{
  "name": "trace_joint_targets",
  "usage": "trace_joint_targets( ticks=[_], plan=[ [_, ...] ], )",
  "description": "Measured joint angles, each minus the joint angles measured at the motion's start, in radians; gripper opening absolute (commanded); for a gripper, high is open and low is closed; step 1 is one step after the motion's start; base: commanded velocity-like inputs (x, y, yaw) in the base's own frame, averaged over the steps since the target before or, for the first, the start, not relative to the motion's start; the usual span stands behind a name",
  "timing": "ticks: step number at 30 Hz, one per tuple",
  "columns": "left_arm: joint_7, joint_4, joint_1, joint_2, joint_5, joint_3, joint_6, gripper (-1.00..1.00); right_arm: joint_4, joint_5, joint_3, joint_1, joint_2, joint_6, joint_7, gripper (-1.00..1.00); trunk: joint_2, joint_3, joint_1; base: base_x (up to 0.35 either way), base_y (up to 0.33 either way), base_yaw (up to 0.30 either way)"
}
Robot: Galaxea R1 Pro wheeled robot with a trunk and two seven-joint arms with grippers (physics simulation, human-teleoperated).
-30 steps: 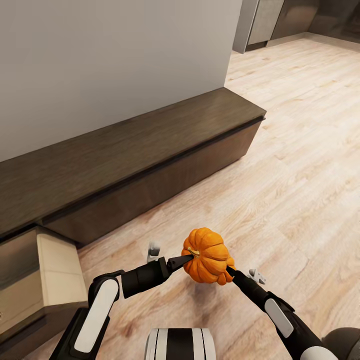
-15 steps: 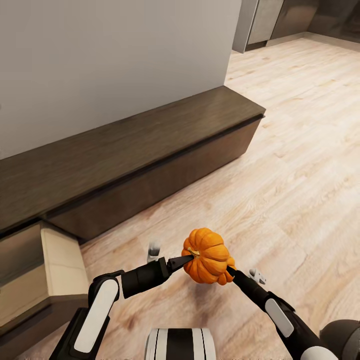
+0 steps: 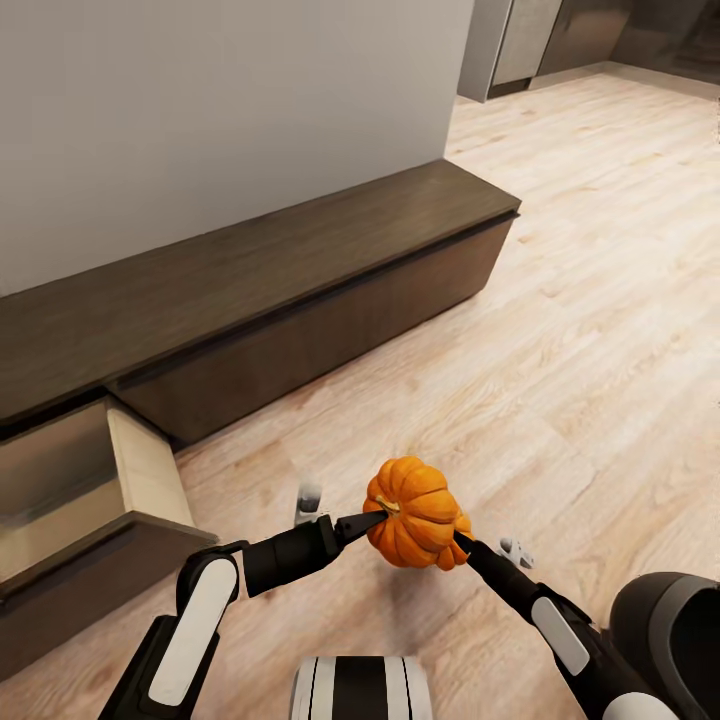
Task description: Place each of the two pumpkins and all three candles from the living room inside a cabinet in the living room (use any cabinet), then make sure every cabinet is closed, and position the cauldron so it is next to a table in the living room.
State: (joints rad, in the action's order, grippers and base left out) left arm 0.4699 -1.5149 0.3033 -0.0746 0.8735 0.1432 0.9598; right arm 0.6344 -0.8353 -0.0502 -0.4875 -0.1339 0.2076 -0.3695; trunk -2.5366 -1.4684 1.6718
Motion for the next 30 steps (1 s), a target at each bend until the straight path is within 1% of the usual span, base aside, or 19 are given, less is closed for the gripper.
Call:
trace_joint_targets(
  ticks=[13,21,24,26,28,30],
  plan=[
    [0.0,0.0,0.0,0.002,-0.006,0.001,-0.002,-1.0,0.001,0.0,0.001,0.0,0.0,0.0,0.0,-1.0,0.0,0.0,0.0,-0.284,0.001,0.0],
    [0.0,0.0,0.0,0.002,-0.007,0.001,-0.001,-1.0,0.001,0.0,0.001,0.0,0.0,0.0,0.0,-1.0,0.0,0.0,0.0,-0.258,0.101,0.0],
    [0.002,0.0,-0.002,0.002,-0.006,0.001,-0.002,-1.0,0.001,0.0,0.001,0.0,0.0,0.0,0.0,-1.0,0.0,0.0,0.0,-0.141,0.076,0.0],
    [0.003,-0.001,-0.004,0.003,0.009,0.001,0.002,-1.0,0.002,-0.002,0.001,0.0,0.0,0.0,0.0,-1.0,0.0,0.0,0.0,-0.054,0.029,0.0],
    [0.007,0.0,-0.006,0.005,0.003,0.0,0.0,-1.0,0.002,-0.002,0.001,0.0,0.0,0.0,0.0,-1.0,0.0,0.0,-0.001,-0.022,0.012,0.0],
    [0.009,0.0,-0.008,0.006,0.008,-0.002,0.001,-1.0,0.002,-0.002,0.001,0.0,0.0,0.0,0.0,-1.0,0.0,0.0,-0.001,-0.009,0.005,0.0]
  ],
)
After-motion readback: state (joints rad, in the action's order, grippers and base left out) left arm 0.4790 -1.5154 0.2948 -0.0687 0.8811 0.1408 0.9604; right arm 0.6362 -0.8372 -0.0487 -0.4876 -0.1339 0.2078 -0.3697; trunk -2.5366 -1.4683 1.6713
